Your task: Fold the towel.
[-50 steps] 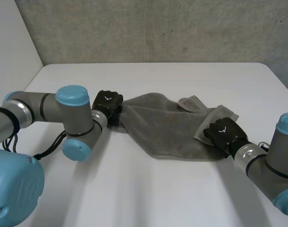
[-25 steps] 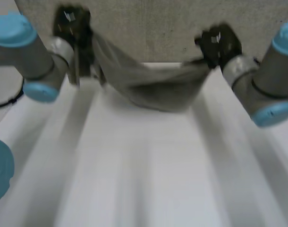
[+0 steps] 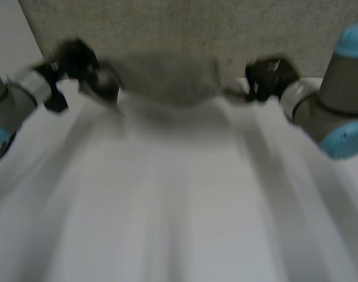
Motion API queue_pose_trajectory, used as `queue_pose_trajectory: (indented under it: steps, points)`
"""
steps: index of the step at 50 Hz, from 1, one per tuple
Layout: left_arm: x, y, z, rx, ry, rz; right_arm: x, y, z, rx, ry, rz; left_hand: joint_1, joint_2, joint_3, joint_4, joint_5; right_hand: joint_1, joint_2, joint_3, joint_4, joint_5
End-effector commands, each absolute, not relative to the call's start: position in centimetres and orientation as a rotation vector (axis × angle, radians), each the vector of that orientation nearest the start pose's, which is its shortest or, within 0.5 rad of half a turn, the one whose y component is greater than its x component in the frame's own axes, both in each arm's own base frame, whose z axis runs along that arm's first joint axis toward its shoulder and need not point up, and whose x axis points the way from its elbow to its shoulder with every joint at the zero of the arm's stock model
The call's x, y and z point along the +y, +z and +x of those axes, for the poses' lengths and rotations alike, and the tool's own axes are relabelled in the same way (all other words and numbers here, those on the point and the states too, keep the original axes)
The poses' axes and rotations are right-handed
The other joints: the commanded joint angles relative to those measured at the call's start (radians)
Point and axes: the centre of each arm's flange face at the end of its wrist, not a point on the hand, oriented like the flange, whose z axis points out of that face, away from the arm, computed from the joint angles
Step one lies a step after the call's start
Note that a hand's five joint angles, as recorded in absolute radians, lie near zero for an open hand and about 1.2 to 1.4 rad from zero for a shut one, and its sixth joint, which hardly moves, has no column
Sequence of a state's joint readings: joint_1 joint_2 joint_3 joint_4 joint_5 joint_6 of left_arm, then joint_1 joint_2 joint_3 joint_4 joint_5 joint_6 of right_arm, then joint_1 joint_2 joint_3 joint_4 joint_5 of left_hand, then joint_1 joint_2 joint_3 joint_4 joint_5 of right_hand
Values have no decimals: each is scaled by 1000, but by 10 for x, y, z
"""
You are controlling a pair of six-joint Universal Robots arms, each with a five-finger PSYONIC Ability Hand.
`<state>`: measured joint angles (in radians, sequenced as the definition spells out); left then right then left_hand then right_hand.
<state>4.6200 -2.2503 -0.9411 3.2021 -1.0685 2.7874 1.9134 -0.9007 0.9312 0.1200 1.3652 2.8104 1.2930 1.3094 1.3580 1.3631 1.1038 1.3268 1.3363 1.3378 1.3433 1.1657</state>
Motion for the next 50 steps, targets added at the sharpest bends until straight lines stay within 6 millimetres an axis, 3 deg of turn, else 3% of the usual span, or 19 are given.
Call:
queue_pose_trajectory:
  steps: [1,5,12,20,23,25,26,28,33,39,41,43,44,45,46,47,48,50]
  points:
    - [-400,172,-210,-1910,1428,-383,-326,171,277,2237,-1671,-1195,103,87,38,33,118,69,60,58,53,56]
    - [-391,158,-201,-1950,1397,-427,-321,170,273,2256,-1648,-1193,103,87,38,33,118,69,60,58,53,56]
    - [-384,167,-193,-1981,1401,-458,-313,191,268,2236,-1698,-1155,103,87,38,33,118,69,60,58,53,56]
    - [-377,190,-187,-1992,1399,-438,-307,226,262,2192,-1795,-1064,103,87,38,33,118,69,60,58,53,56]
    - [-375,201,-180,-1998,1403,-418,-315,240,247,2210,-1845,-981,103,87,38,33,118,69,60,58,53,56]
    - [-371,220,-173,-1978,1409,-415,-321,260,233,2199,-1919,-911,103,87,38,33,118,69,60,58,53,56]
    - [-371,220,-173,-1978,1409,-415,-321,260,233,2199,-1920,-910,103,87,38,33,118,69,60,58,53,56]
    - [-370,228,-171,-1962,1403,-416,-322,280,226,2164,-1992,-849,103,87,38,33,118,69,60,58,53,56]
    - [-375,246,-163,-1918,1396,-346,-328,298,221,2132,-2046,-738,103,87,38,33,118,69,60,58,53,56]
    - [-385,242,-159,-1914,1359,-263,-335,290,223,2153,-2035,-702,103,87,38,33,118,69,60,58,53,56]
    - [-396,219,-156,-1939,1335,-227,-347,271,225,2212,-2014,-691,103,87,38,33,118,69,60,58,53,56]
    - [-401,208,-155,-1957,1338,-208,-352,261,228,2240,-2000,-690,103,87,38,33,118,69,60,58,53,56]
    - [-405,200,-155,-1974,1346,-188,-355,251,231,2267,-1982,-690,-126,-142,-191,-196,-111,69,60,58,53,56]
    - [-405,200,-155,-1974,1346,-188,-355,251,231,2268,-1982,-690,-128,-145,-193,-198,-114,69,60,58,53,56]
    - [-408,193,-153,-1997,1351,-165,-357,243,234,2289,-1960,-693,-457,-473,-522,-527,-442,69,60,58,53,56]
    - [-410,188,-152,-2014,1356,-146,-357,234,237,2308,-1931,-702,-614,-630,-679,-684,-599,-177,-186,-188,-193,-190]
    - [-410,188,-152,-2014,1356,-145,-357,234,237,2308,-1931,-702,-616,-632,-681,-686,-601,-179,-188,-190,-196,-192]
    - [-413,185,-149,-2039,1384,-122,-354,223,243,2317,-1893,-722,-764,-781,-830,-835,-750,-580,-589,-591,-596,-593]
